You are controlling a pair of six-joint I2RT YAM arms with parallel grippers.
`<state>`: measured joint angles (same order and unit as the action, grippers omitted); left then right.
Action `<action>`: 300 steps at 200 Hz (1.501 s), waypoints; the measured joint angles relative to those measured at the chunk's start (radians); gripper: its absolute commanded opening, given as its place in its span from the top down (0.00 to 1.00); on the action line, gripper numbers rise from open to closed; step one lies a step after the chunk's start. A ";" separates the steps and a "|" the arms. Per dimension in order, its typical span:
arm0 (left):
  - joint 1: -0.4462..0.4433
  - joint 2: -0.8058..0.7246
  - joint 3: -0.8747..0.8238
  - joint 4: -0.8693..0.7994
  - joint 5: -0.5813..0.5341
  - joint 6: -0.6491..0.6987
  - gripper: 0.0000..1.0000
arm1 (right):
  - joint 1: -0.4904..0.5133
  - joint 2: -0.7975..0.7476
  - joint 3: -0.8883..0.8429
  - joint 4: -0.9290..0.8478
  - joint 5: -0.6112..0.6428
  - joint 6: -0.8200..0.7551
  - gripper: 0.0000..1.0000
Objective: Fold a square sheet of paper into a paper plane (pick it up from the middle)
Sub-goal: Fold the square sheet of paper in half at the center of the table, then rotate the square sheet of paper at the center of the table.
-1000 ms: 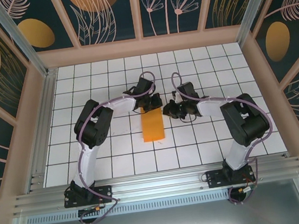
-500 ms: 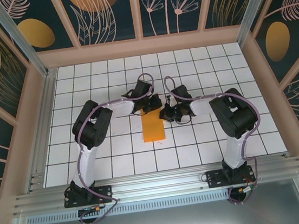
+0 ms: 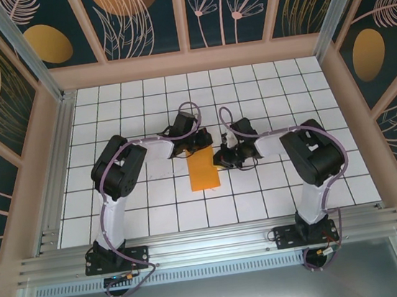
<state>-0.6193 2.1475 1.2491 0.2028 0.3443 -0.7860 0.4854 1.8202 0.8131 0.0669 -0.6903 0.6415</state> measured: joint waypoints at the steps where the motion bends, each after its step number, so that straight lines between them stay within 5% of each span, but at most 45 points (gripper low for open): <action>1: 0.000 0.000 0.000 0.000 0.000 0.000 0.98 | 0.001 -0.002 -0.003 -0.002 -0.001 -0.001 0.93; 107: 0.002 0.000 -0.007 0.014 0.005 -0.008 0.98 | 0.089 -0.145 -0.198 0.029 -0.026 0.001 0.93; 144: 0.003 -0.002 -0.008 0.014 0.005 -0.008 0.96 | 0.171 -0.205 -0.208 -0.085 -0.014 -0.003 0.92; 170: 0.007 -0.017 -0.008 -0.011 0.003 -0.007 0.86 | 0.119 -0.344 -0.206 -0.170 0.026 -0.006 0.88; 203: 0.039 -0.080 -0.007 -0.108 -0.013 -0.024 0.64 | 0.009 -0.467 -0.151 -0.167 0.105 -0.022 0.66; 263: 0.104 -0.383 -0.158 -0.138 -0.092 -0.070 0.44 | 0.017 -0.276 0.006 -0.174 0.235 -0.080 0.41; 300: 0.122 -0.508 -0.357 -0.166 -0.142 -0.103 0.34 | 0.105 -0.190 0.016 -0.200 0.245 -0.076 0.39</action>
<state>-0.4969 1.6394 0.8917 0.0368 0.2024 -0.8894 0.5900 1.6299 0.8295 -0.1333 -0.4454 0.5652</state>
